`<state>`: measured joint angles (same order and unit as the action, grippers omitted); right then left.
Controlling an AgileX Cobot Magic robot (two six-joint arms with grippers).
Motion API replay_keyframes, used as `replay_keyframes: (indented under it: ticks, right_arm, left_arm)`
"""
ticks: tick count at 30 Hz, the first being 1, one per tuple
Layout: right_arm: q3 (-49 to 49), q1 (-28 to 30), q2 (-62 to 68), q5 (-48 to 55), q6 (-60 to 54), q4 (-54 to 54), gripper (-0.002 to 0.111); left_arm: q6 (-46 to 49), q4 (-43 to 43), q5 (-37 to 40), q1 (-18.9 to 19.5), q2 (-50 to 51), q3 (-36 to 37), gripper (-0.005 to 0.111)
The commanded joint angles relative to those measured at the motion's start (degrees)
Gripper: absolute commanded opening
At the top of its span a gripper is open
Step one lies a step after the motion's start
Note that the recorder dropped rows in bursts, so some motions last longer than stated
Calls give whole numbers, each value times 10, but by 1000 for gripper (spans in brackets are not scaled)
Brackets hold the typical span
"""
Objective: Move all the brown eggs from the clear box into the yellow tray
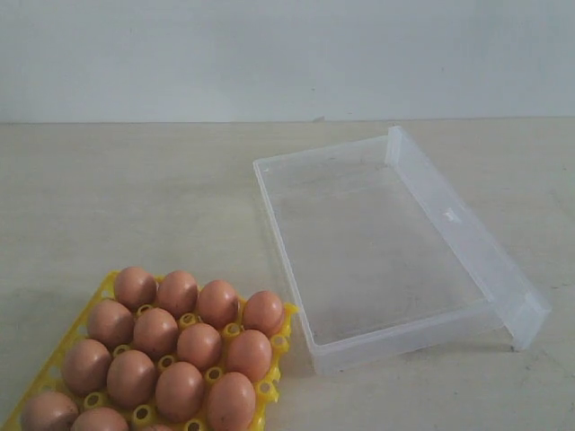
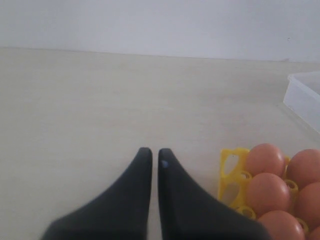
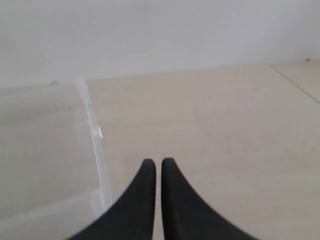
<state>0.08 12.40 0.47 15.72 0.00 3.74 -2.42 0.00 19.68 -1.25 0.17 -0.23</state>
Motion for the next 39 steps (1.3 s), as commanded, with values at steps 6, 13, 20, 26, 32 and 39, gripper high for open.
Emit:
replay_keyframes:
  ticks: [6, 13, 20, 26, 32, 39]
  right_arm:
    - [-1, -53, -5, 78, 57, -2, 0]
    - [-1, -67, -5, 77, 50, -1, 0]
    - [-1, -67, -5, 77, 50, -1, 0]
    - [-1, -67, -5, 77, 50, -1, 0]
    - [-1, -67, -5, 77, 50, 0, 0]
    - [-1, -67, -5, 77, 52, 0, 0]
  left_arm:
    - [2, 0, -4, 0, -2, 2, 4]
    - [2, 0, -4, 0, -2, 2, 4]
    - [2, 0, -4, 0, -2, 2, 4]
    - [2, 0, -4, 0, -2, 2, 4]
    - [2, 0, -4, 0, -2, 2, 4]
    - [2, 0, -4, 67, -2, 2, 4]
